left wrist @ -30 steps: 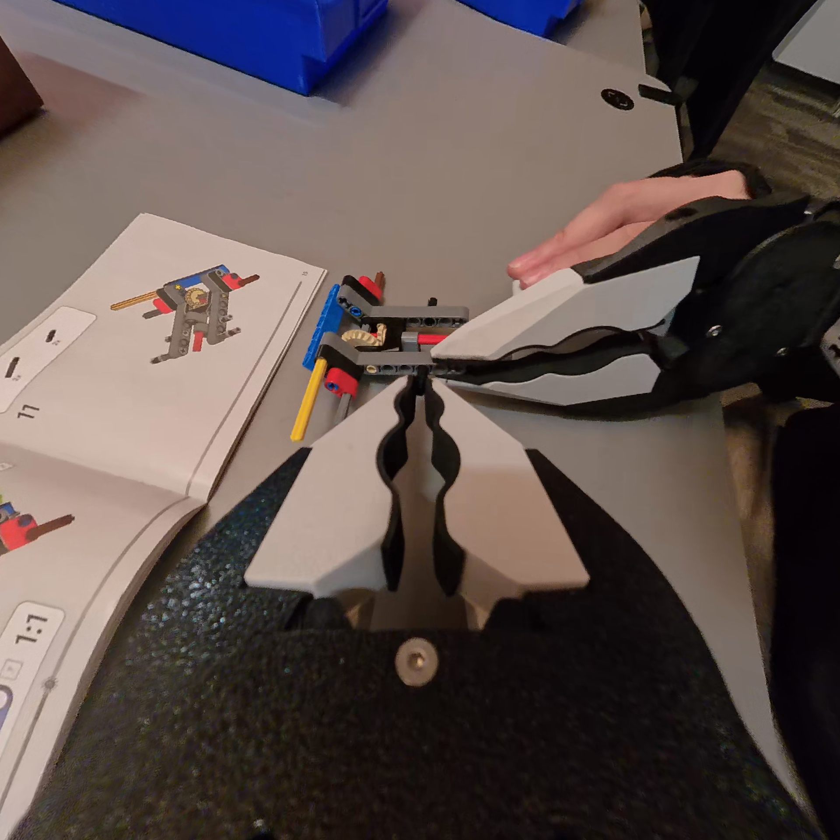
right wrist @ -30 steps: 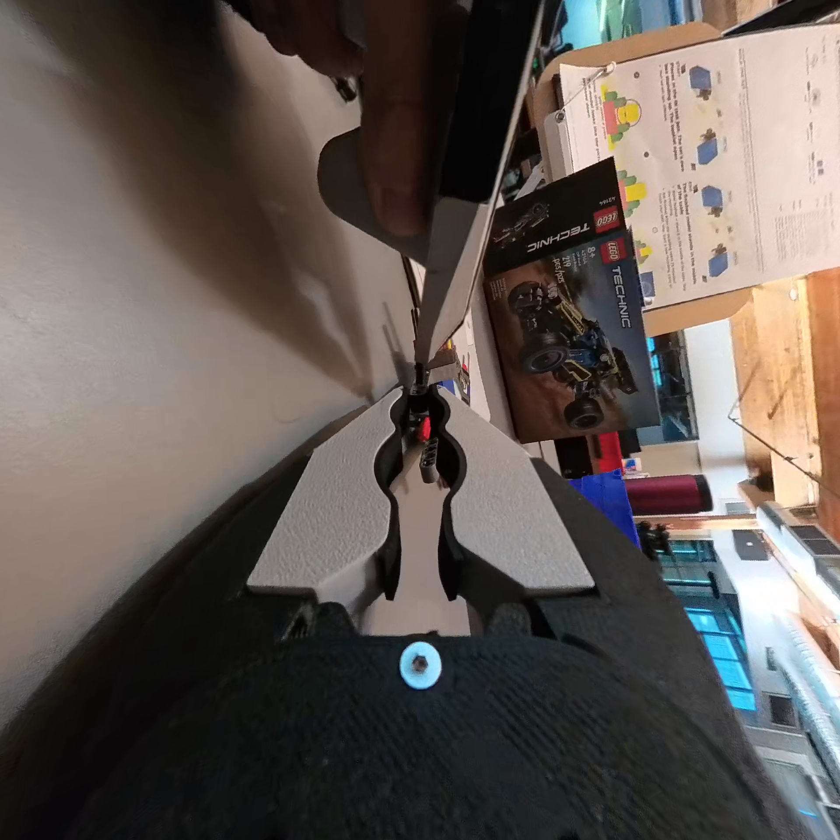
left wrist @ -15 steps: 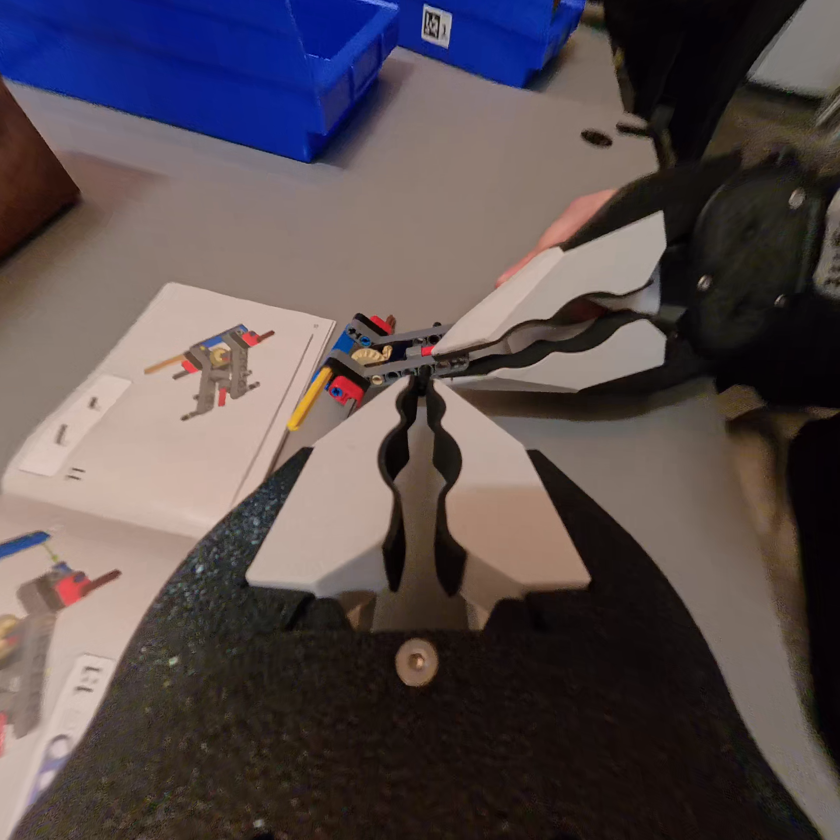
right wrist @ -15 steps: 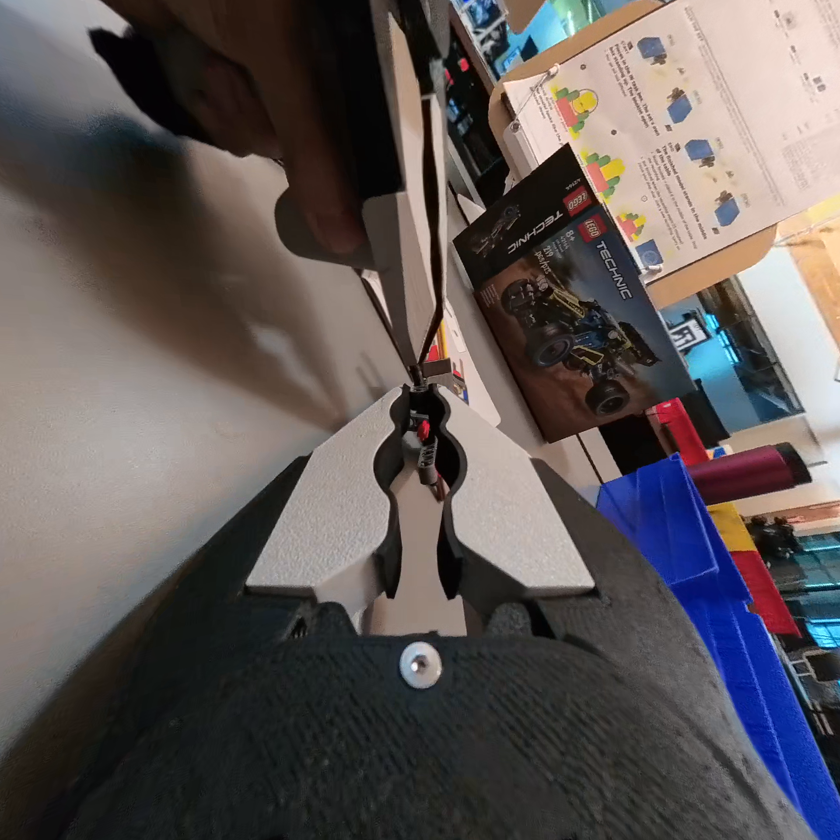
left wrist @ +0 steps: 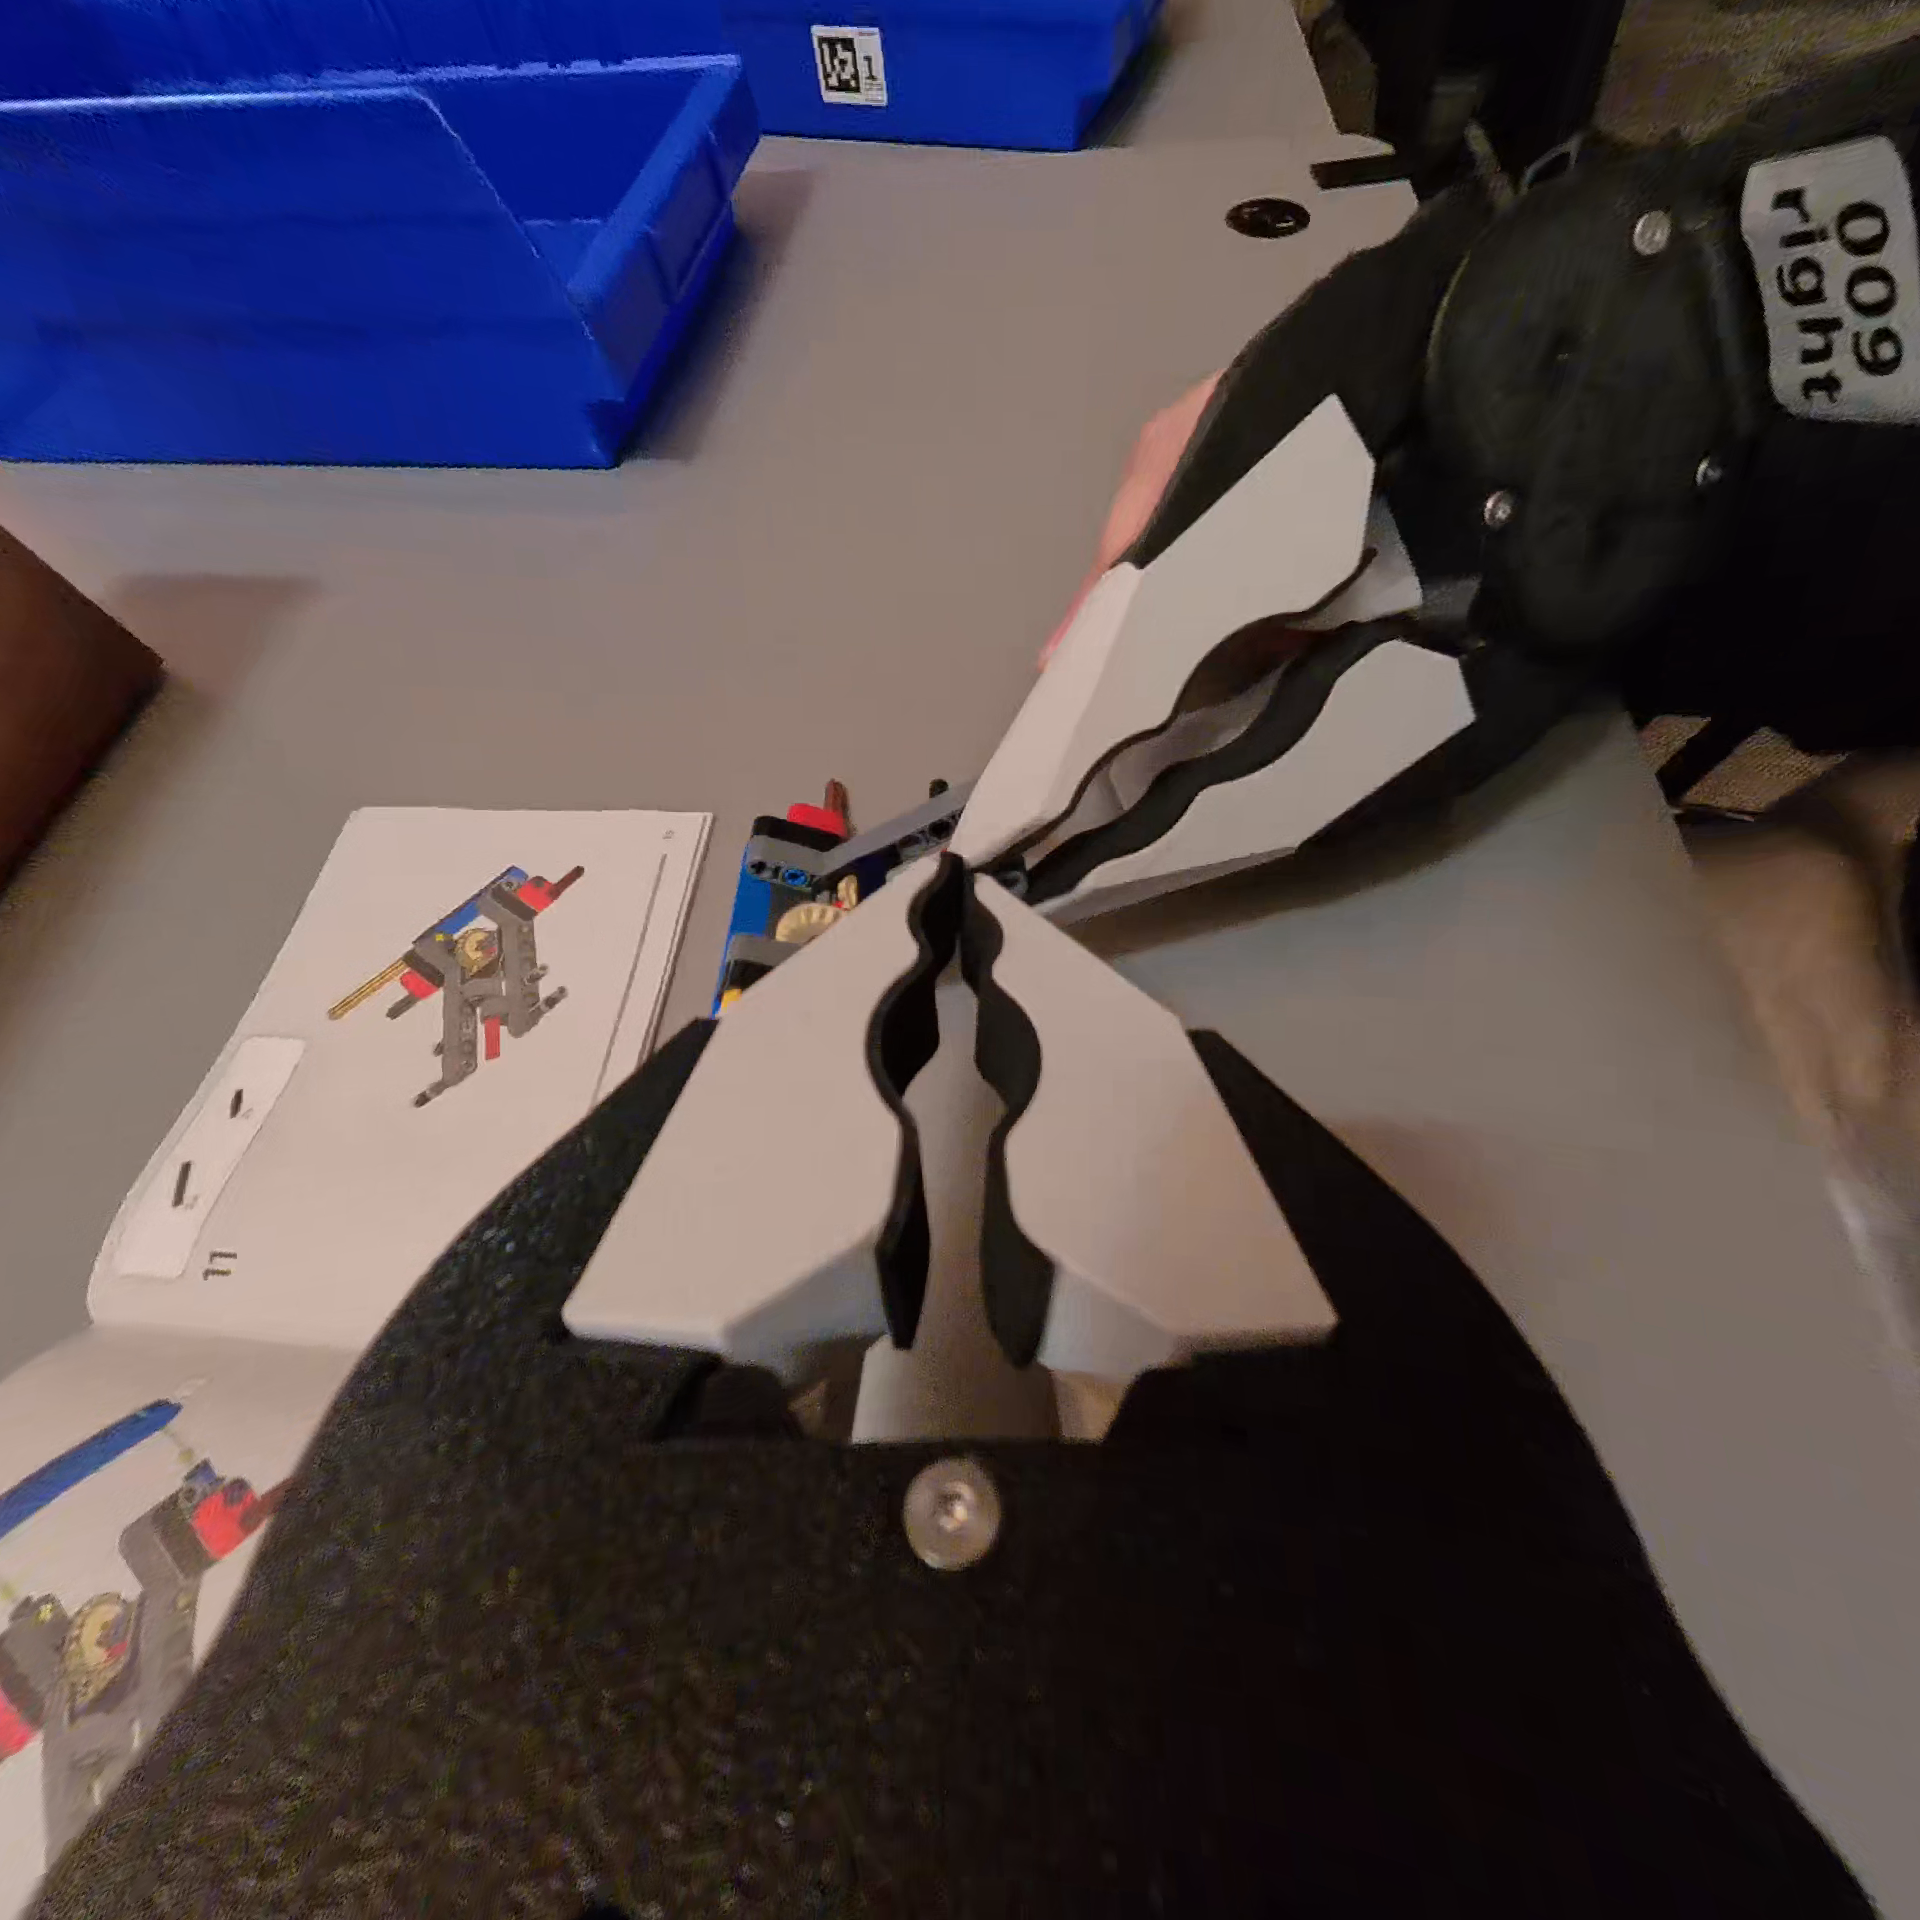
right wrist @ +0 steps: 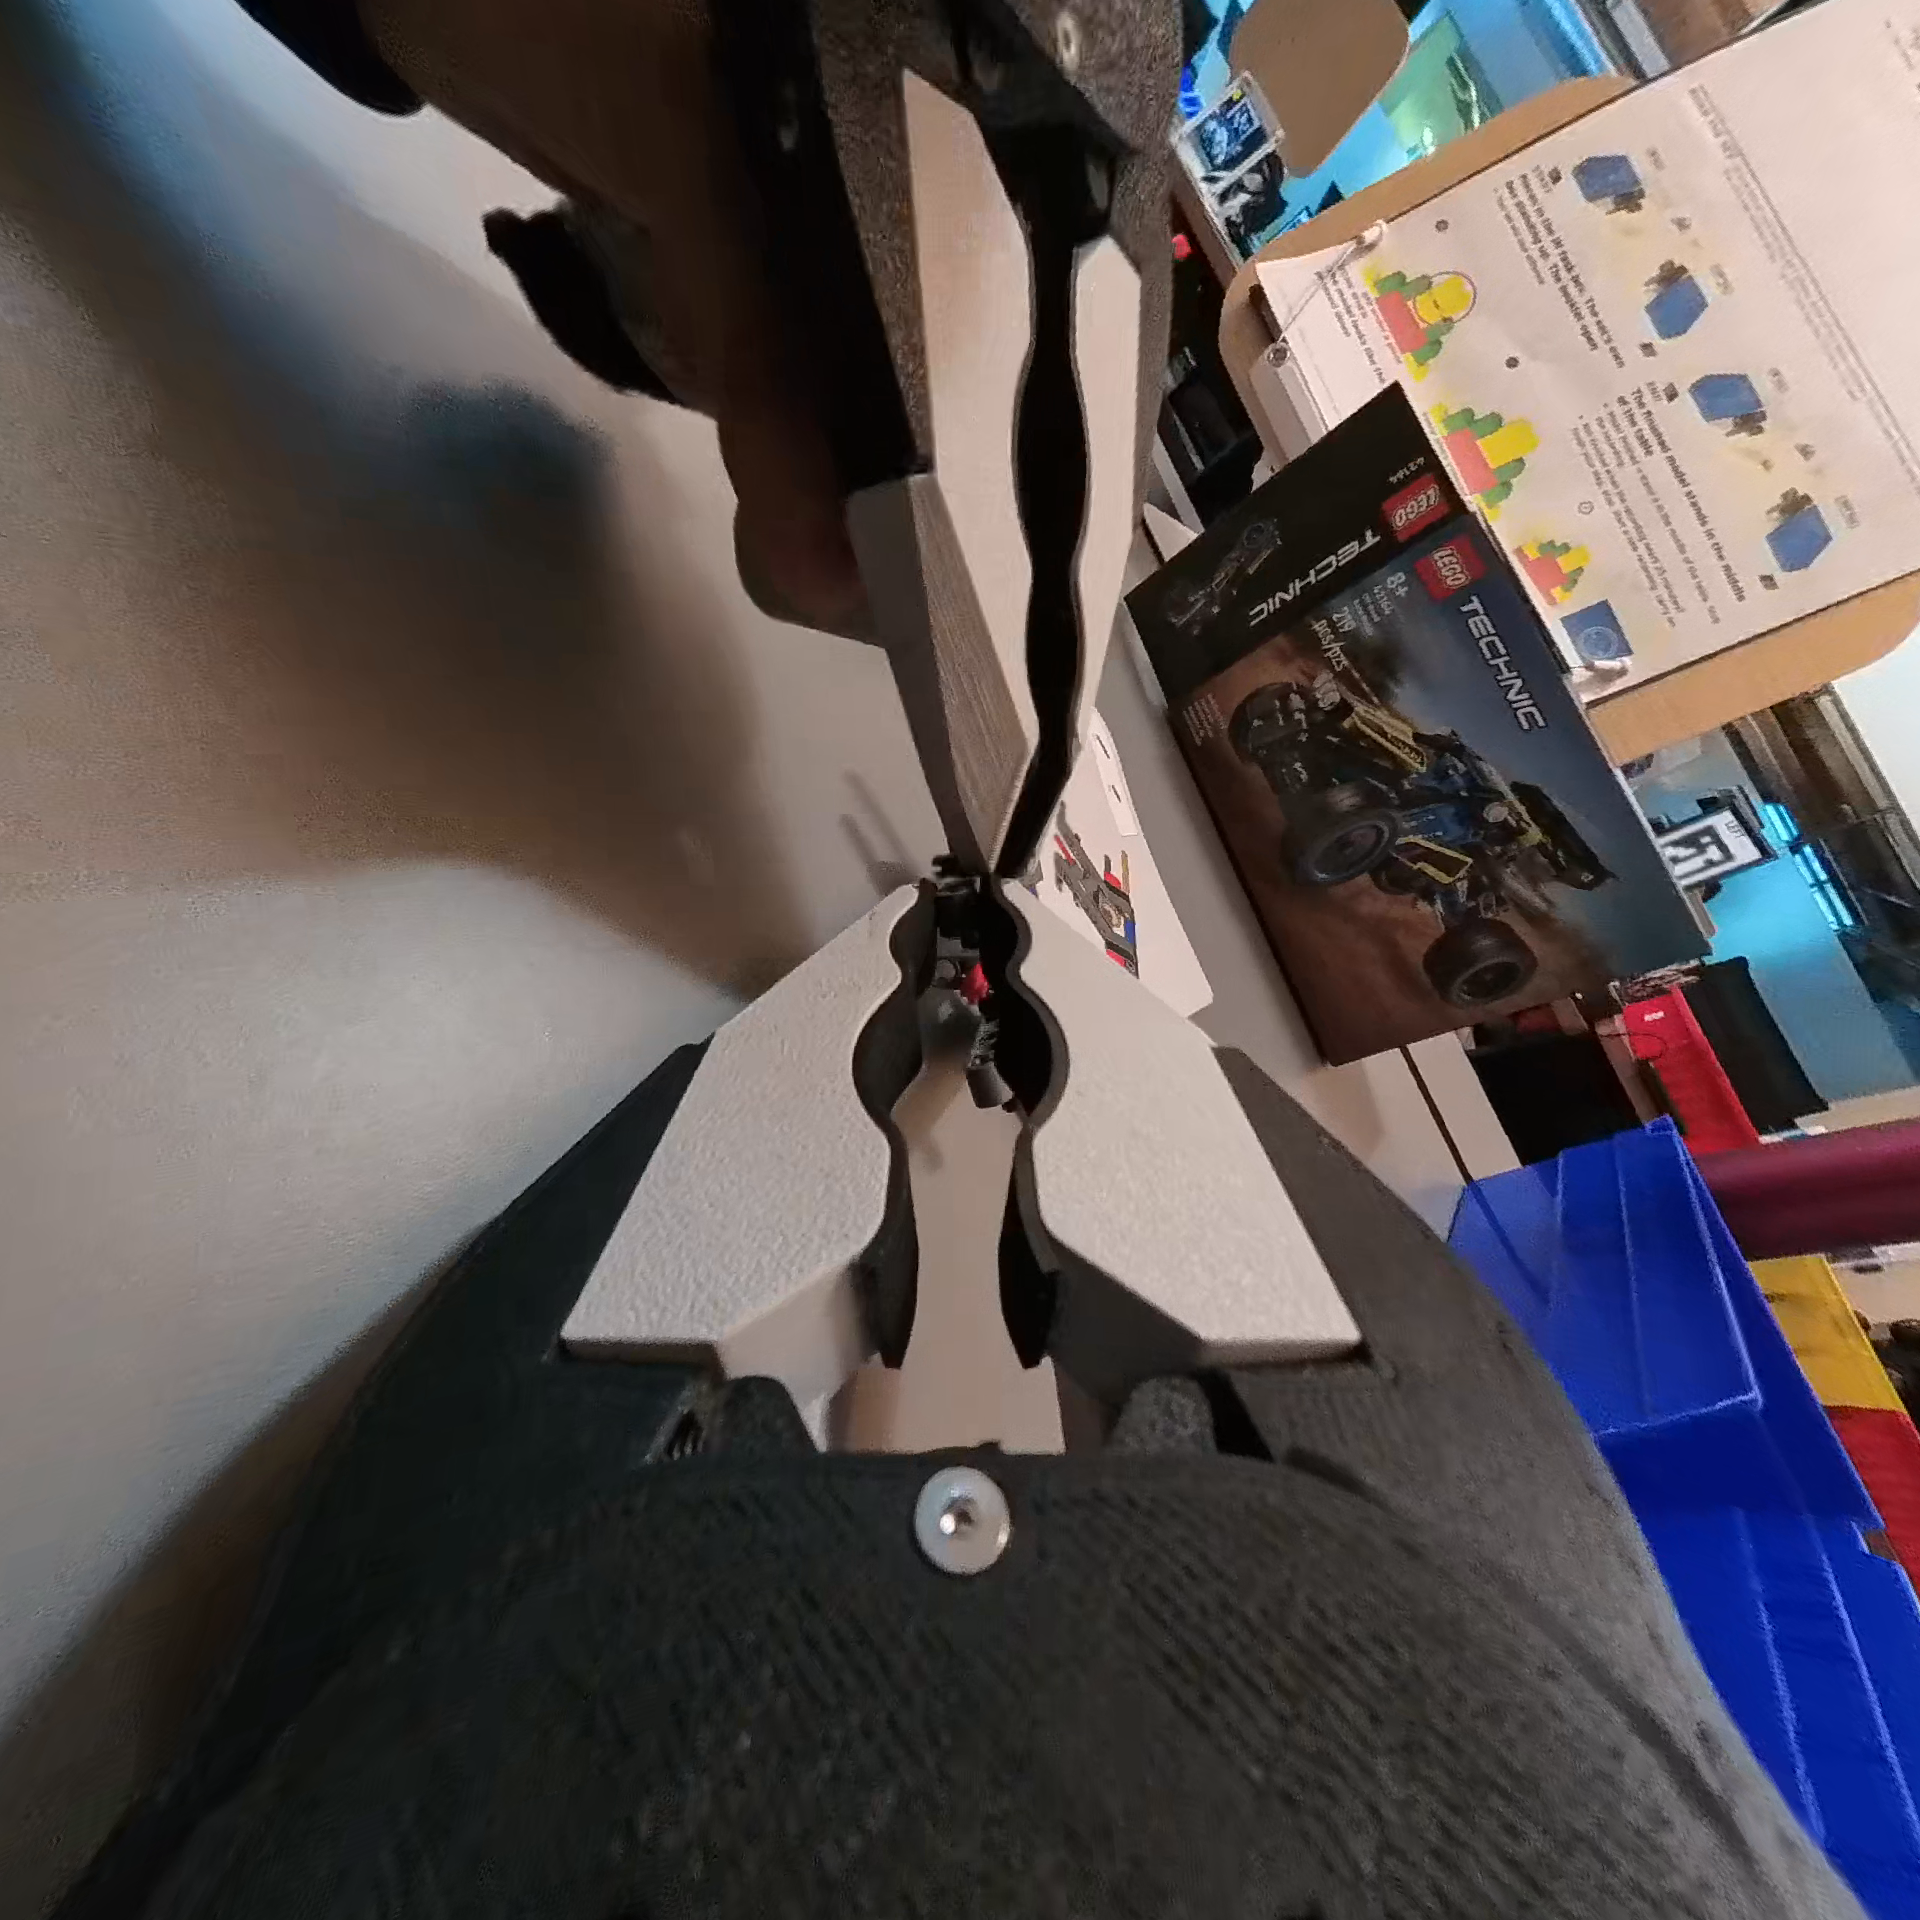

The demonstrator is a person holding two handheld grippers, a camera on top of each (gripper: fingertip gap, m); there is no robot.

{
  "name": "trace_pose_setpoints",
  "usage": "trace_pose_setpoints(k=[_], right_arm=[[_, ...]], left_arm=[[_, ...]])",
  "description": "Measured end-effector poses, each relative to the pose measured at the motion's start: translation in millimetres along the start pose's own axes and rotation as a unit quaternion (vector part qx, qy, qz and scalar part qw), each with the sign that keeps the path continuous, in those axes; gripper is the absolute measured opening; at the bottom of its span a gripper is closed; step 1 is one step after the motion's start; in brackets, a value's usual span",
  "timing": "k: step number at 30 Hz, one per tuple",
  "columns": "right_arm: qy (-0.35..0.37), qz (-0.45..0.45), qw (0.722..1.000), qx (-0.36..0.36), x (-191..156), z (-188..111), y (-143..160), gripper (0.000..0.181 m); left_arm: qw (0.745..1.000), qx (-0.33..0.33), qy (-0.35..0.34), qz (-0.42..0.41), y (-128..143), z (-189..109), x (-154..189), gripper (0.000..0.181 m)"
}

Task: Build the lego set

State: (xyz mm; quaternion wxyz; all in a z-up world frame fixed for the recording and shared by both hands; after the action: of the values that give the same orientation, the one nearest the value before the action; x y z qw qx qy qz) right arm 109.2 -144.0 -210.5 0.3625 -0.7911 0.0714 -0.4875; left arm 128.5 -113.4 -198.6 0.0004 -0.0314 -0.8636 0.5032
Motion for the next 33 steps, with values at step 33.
trace_pose_setpoints(k=[33], right_arm=[[0.096,0.01,0.992,-0.084,28.0,2.4,26.0,0.006]], left_arm=[[0.987,-0.105,0.068,0.099,26.6,2.5,-61.0,0.02]])
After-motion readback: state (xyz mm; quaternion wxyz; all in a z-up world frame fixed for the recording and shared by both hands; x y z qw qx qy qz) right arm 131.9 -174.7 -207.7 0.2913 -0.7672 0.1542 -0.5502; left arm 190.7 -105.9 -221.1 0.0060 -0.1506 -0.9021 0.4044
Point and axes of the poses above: each gripper's, where its closed fingertips meet, z out along the fingers, y out of its underside, x = y × z across the jaws, the point moved 3 cm from there along -z, back along the fingers, and after that the axes turned 3 degrees about y, right-handed, at the moved point
